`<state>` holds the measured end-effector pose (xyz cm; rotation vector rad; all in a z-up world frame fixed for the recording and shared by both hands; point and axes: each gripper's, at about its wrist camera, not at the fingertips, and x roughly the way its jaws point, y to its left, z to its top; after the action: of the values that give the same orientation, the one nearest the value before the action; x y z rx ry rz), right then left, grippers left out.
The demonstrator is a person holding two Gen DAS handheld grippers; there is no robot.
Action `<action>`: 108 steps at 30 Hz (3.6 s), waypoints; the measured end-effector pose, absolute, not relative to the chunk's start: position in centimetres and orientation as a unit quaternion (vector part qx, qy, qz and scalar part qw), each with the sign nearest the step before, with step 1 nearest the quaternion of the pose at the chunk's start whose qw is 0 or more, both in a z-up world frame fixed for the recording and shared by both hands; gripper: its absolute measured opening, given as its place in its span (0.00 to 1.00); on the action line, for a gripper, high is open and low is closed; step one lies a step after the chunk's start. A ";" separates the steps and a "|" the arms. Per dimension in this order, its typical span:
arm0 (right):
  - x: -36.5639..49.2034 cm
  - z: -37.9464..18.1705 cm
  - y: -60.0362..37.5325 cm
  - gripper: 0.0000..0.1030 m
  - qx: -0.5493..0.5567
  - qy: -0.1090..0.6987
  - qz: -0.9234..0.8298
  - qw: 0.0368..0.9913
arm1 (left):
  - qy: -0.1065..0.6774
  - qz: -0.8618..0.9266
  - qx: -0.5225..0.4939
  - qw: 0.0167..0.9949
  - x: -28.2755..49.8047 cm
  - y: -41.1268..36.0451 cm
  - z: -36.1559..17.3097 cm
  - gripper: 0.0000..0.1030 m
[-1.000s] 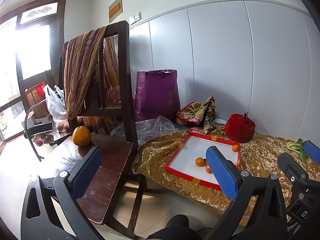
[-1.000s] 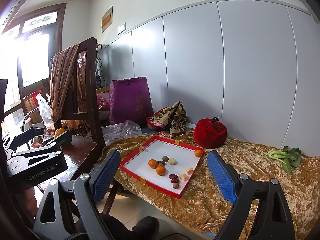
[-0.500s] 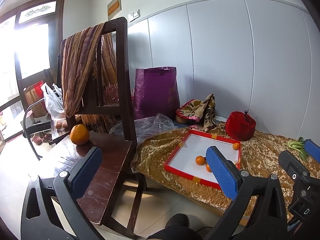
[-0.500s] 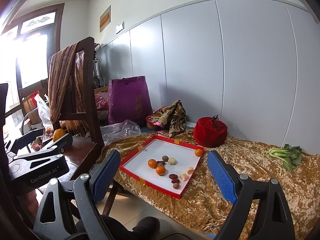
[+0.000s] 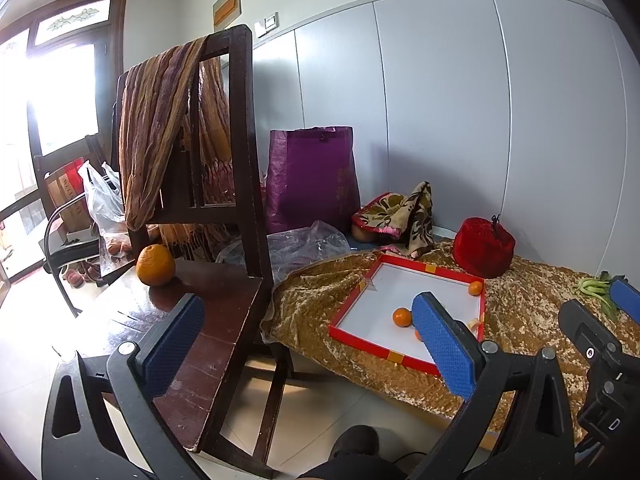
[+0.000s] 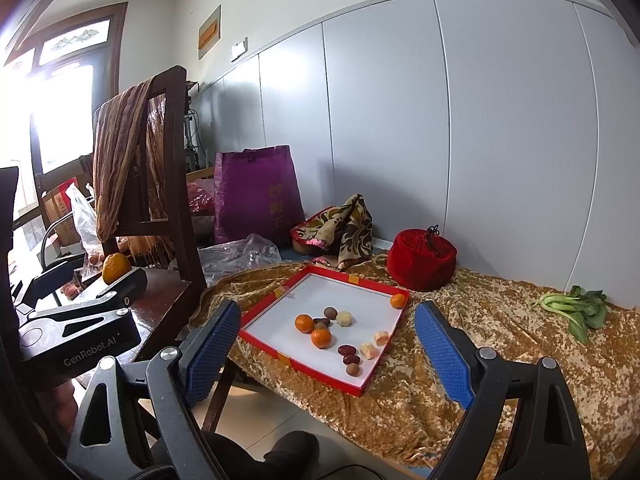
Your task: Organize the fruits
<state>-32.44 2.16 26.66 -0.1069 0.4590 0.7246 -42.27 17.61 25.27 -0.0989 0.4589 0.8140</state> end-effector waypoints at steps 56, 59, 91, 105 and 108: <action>-30.3 26.1 3.4 0.87 -0.051 0.230 0.334 0.913 | 0.238 0.372 -0.049 0.896 -39.2 18.7 24.2 1.00; -30.4 26.1 3.5 0.87 -0.054 0.228 0.332 0.914 | 0.239 0.371 -0.051 0.896 -39.0 18.9 24.1 1.00; -27.2 23.5 4.6 0.87 -0.065 0.250 0.315 0.913 | 0.273 0.368 -0.057 0.887 -35.1 21.1 20.8 1.00; -25.0 22.1 4.9 0.87 -0.066 0.262 0.308 0.912 | 0.297 0.360 -0.058 0.882 -32.6 22.0 18.7 1.00; -24.4 21.8 5.1 0.87 -0.073 0.261 0.308 0.912 | 0.303 0.360 -0.058 0.880 -31.9 22.2 18.2 1.00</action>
<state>-24.45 5.14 21.84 -0.1495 0.5383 0.6340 -31.94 22.20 18.18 -0.1213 0.6310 0.7504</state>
